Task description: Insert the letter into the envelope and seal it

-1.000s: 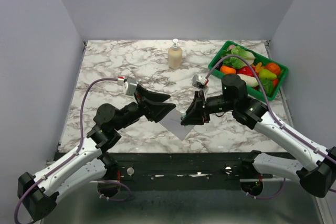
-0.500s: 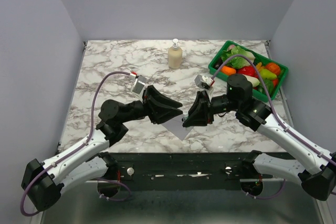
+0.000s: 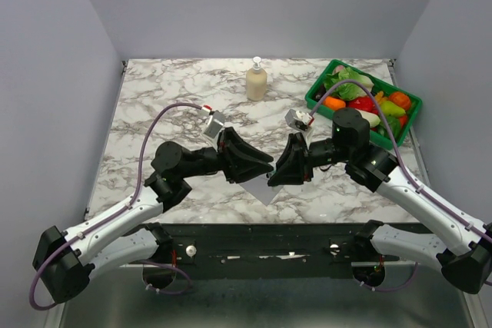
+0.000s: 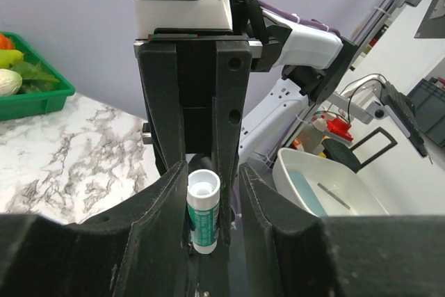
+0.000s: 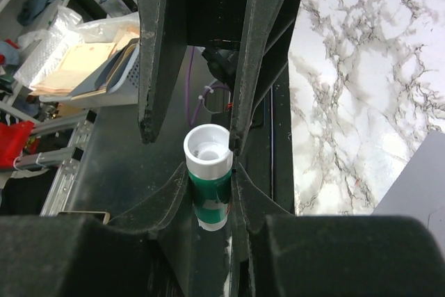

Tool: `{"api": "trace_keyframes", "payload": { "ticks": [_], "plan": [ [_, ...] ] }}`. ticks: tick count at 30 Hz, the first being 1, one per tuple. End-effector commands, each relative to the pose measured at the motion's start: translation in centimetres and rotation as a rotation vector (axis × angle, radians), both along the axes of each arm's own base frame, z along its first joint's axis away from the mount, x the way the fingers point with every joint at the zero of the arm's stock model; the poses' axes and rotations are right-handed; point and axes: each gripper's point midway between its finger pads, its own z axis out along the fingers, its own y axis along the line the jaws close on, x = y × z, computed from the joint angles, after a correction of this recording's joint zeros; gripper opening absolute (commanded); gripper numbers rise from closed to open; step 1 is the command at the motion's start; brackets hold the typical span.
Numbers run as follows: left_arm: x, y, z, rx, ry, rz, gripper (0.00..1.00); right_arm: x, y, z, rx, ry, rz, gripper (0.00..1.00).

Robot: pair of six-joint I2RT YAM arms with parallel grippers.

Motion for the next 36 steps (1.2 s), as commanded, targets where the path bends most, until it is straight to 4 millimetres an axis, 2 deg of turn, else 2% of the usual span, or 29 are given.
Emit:
{"api": "trace_keyframes", "payload": {
  "ticks": [1,12,15,18,19,23,24,26,27,28,29,30,31,33,34,35,36],
  "plan": [
    [-0.7,-0.5,0.0,0.024,-0.018,-0.042,0.44,0.1,0.0,1.9,0.04,-0.044,-0.003,0.01],
    [-0.8,-1.0,-0.6,0.046,-0.008,-0.053,0.43,0.1,-0.2,1.8,0.039,-0.045,-0.016,0.01],
    [-0.8,-1.1,-0.8,0.049,-0.006,-0.053,0.35,0.0,-0.2,1.8,0.041,-0.048,-0.016,0.01],
    [-0.8,-1.1,-0.8,0.05,-0.003,-0.049,0.14,0.1,-0.2,1.6,0.036,-0.042,-0.02,0.01],
    [-0.7,-1.1,-0.8,0.052,-0.001,-0.047,0.0,0.1,-0.2,1.6,0.035,-0.044,-0.022,0.01],
    [-0.3,-1.1,-1.0,0.073,0.005,-0.017,0.0,1.0,-0.3,1.2,0.018,-0.051,-0.081,0.01],
    [0.5,-1.0,-0.5,0.071,0.002,0.03,0.0,2.1,-0.3,1.0,-0.002,-0.054,-0.149,0.01],
    [1.8,-1.0,-2.2,0.166,0.011,0.102,0.0,3.9,-0.4,0.7,-0.033,-0.052,-0.259,0.01],
    [3.5,-0.7,-1.7,0.179,0.02,0.203,0.0,6.0,-0.7,0.3,-0.067,-0.057,-0.376,0.01],
    [4.3,-0.5,-3.3,0.255,0.063,0.254,0.0,7.1,-0.9,0.1,-0.085,-0.056,-0.437,0.01],
    [5.3,-0.1,-3.5,0.282,0.07,0.321,0.0,8.1,-1.1,0.0,-0.097,-0.053,-0.495,0.01],
    [6.1,0.1,-3.1,0.294,0.067,0.373,0.0,10.1,-1.5,-0.7,-0.13,-0.057,-0.6,0.01],
    [7.8,0.9,-4.0,0.333,0.102,0.483,0.0,11.1,-1.7,-0.5,-0.133,-0.063,-0.645,0.01],
    [8.8,1.1,-3.3,0.335,0.114,0.558,0.0,13.4,-2.4,-0.6,-0.154,-0.076,-0.767,0.01],
    [10.1,2.0,-3.8,0.364,0.139,0.66,0.0,14.3,-2.3,-0.6,-0.154,-0.078,-0.804,0.01],
    [10.5,2.2,-3.8,0.37,0.145,0.694,0.0,15.0,-2.5,-0.5,-0.155,-0.076,-0.839,0.01],
    [11.0,2.1,-3.2,0.372,0.145,0.735,0.0,16.1,-2.9,-0.2,-0.147,-0.088,-0.901,0.01]
  ]
}}
